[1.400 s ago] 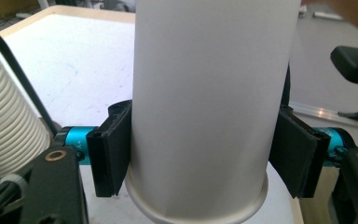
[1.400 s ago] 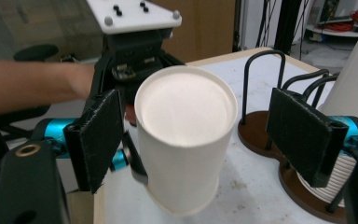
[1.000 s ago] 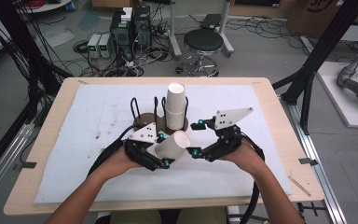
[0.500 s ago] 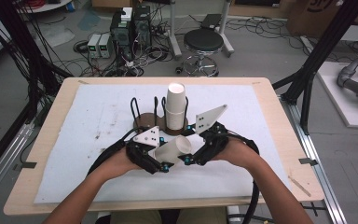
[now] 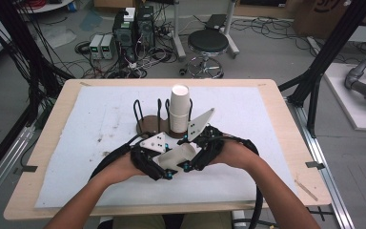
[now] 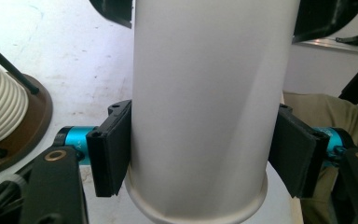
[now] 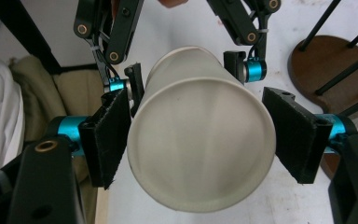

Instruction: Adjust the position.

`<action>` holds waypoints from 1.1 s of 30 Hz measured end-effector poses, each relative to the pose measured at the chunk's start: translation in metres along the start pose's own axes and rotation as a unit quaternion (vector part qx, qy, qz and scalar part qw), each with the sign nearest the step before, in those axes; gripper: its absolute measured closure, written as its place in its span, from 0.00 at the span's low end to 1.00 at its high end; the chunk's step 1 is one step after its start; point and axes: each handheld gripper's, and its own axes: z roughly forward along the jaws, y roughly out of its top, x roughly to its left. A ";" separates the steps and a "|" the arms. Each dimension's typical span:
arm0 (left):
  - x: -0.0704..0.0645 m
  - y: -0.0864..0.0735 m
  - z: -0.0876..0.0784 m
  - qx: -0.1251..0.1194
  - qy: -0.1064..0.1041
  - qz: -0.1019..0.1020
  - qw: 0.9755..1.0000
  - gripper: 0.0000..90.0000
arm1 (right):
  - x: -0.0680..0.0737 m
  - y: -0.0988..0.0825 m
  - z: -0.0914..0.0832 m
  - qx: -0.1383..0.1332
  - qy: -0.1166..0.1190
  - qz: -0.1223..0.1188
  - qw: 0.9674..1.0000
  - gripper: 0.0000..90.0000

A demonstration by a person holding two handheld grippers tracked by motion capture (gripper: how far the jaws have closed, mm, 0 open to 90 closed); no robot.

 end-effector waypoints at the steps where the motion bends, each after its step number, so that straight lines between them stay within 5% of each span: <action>1: 0.000 0.000 0.000 0.001 -0.002 -0.001 1.000 0.32 | 0.000 0.001 0.001 0.006 0.002 -0.002 1.000 0.32; 18: -0.002 0.000 0.002 0.004 -0.008 -0.001 1.000 0.32 | 0.003 0.003 0.004 0.033 0.011 -0.013 0.999 0.39; 24: 0.000 -0.003 -0.004 -0.036 -0.003 -0.014 0.999 0.21 | 0.002 0.000 -0.003 0.015 0.005 -0.002 1.000 0.40; 33: -0.001 -0.018 -0.014 -0.105 0.004 -0.034 0.994 0.19 | -0.002 -0.011 -0.019 -0.034 0.000 0.010 0.999 0.40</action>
